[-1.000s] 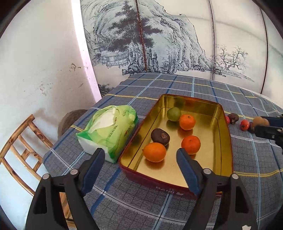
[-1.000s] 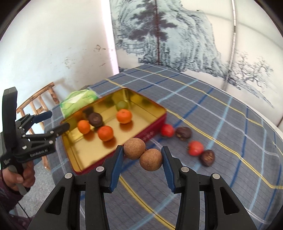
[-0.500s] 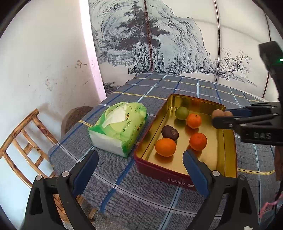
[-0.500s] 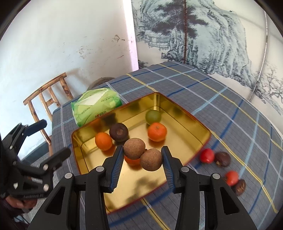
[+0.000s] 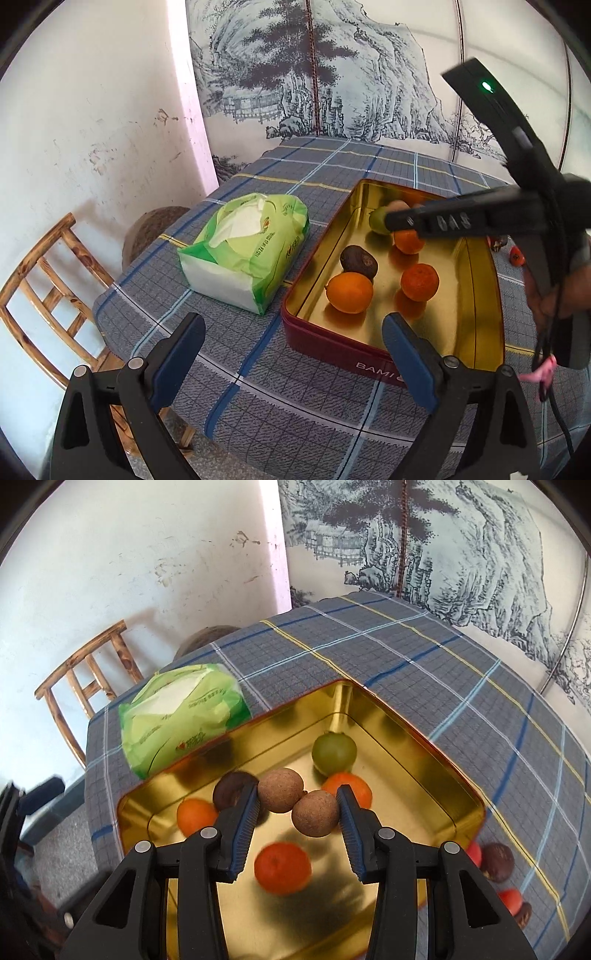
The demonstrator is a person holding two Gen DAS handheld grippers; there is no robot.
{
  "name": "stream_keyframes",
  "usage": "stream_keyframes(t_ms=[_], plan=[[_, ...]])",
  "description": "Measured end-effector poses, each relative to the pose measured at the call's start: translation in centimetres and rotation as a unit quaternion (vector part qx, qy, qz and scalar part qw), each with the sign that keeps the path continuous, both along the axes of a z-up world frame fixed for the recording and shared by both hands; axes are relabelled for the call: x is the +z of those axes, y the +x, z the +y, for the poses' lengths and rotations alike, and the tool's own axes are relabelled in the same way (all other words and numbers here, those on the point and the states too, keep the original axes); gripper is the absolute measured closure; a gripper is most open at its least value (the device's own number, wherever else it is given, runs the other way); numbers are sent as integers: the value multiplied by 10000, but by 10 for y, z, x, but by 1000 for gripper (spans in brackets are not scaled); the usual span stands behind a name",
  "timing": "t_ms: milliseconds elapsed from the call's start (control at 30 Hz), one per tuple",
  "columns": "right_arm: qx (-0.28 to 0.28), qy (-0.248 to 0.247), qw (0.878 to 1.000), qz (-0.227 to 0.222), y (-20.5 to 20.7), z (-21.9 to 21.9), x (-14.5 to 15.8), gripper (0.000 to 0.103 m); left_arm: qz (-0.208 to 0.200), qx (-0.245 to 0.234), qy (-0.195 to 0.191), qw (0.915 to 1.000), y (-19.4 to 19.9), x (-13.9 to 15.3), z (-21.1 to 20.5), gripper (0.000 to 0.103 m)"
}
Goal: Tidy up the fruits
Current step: 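Carry the two longans in the right tool into the tin and release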
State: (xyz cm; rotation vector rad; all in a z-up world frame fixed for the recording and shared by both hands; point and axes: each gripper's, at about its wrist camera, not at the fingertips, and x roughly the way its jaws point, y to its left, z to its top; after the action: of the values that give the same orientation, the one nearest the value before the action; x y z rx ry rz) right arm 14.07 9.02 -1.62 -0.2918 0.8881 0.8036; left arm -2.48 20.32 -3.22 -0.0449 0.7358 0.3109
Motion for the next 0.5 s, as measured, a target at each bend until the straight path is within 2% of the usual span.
stream_keyframes(t_ms=[133, 233, 367, 433, 500], plan=[[-201, 553, 9977, 341, 13, -1, 0, 58, 114, -19, -73, 9999, 4, -6, -1, 8], [-319, 813, 9956, 336, 13, -13, 2, 57, 151, -20, -35, 9999, 5, -7, -2, 8], [-402, 1130, 9926, 200, 8, -57, 14, 57, 119, -9, -53, 9999, 5, -6, -2, 8], [-230, 1032, 9944, 14, 2, -83, 15, 57, 120, -13, -93, 9999, 6, -5, -3, 8], [0, 490, 9985, -260, -3, -104, 10, 57, 142, -32, -158, 9998, 8, -3, -5, 8]])
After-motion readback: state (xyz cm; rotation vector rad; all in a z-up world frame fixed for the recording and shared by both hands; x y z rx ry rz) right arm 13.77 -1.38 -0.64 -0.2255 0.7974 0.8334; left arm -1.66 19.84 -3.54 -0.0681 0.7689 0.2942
